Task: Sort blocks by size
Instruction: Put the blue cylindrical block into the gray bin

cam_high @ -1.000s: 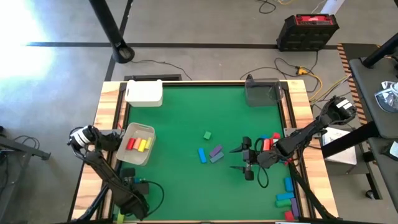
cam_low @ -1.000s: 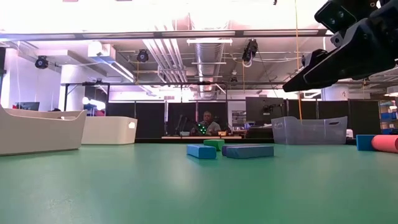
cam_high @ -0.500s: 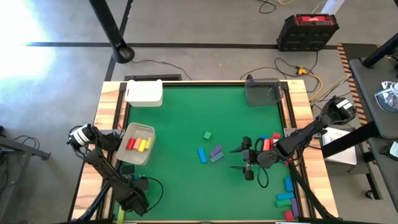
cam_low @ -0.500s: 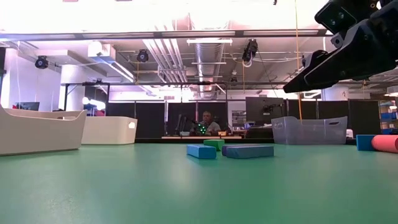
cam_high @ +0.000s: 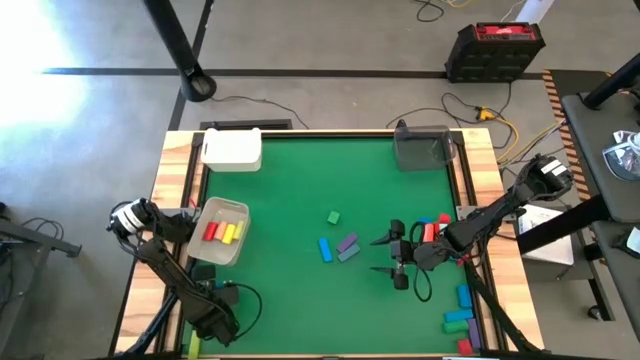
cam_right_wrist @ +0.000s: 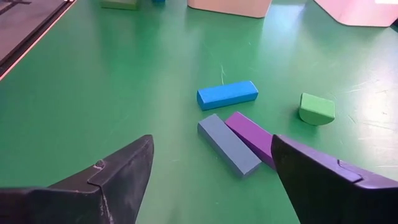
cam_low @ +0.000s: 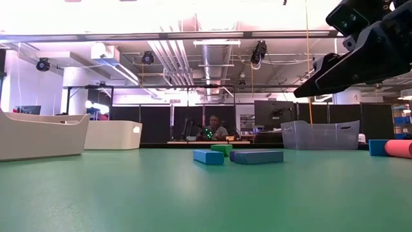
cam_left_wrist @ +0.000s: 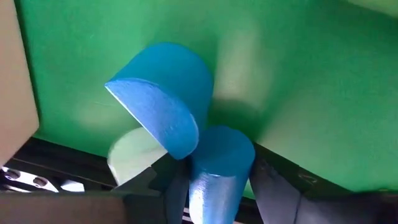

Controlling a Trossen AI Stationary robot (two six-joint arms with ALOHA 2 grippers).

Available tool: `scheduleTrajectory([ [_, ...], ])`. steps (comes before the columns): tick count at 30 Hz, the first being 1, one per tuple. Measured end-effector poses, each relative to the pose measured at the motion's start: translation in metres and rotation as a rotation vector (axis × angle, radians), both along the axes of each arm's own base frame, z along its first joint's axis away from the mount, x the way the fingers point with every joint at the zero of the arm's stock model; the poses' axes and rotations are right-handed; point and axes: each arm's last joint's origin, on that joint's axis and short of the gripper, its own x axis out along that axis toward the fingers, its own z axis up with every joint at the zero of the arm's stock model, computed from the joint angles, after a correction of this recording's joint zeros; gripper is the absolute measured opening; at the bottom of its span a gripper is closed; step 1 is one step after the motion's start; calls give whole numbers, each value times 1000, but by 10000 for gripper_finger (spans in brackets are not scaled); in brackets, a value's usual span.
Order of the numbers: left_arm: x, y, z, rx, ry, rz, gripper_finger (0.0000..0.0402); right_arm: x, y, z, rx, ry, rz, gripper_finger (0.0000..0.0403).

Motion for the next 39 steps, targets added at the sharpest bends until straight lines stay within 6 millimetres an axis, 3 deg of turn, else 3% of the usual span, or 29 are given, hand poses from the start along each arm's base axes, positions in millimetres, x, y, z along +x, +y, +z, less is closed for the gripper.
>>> scheduleTrajectory([
  [6, -1, 0, 0, -7, 15, -1, 165, 0, 0, 0, -1, 0, 1, 324],
  [11, 0, -2, 3, -16, 24, 6, 117, 0, 0, 0, -1, 0, 1, 313],
  [14, 4, -3, 12, 39, 37, 61, 113, 0, 0, 0, -2, 0, 1, 306],
  [21, 21, -19, 74, 81, -11, 75, 113, 0, 0, 0, -7, -2, 5, 297],
  [24, 31, -19, 111, 243, -222, 88, 118, 0, 0, 0, -12, -2, 7, 301],
  [27, 43, -18, 141, 314, -610, 80, 121, 1, 0, 1, -11, -5, 7, 307],
  [30, 52, -2, 161, 438, -899, 95, 120, 1, 0, 1, -11, -4, 9, 310],
  [33, 62, 22, 168, 548, -1006, 70, 116, 1, 0, 1, -5, -2, 7, 307],
  [39, 75, 97, 151, 671, -812, 223, 115, 0, 0, -1, 1, 10, 6, 291],
])
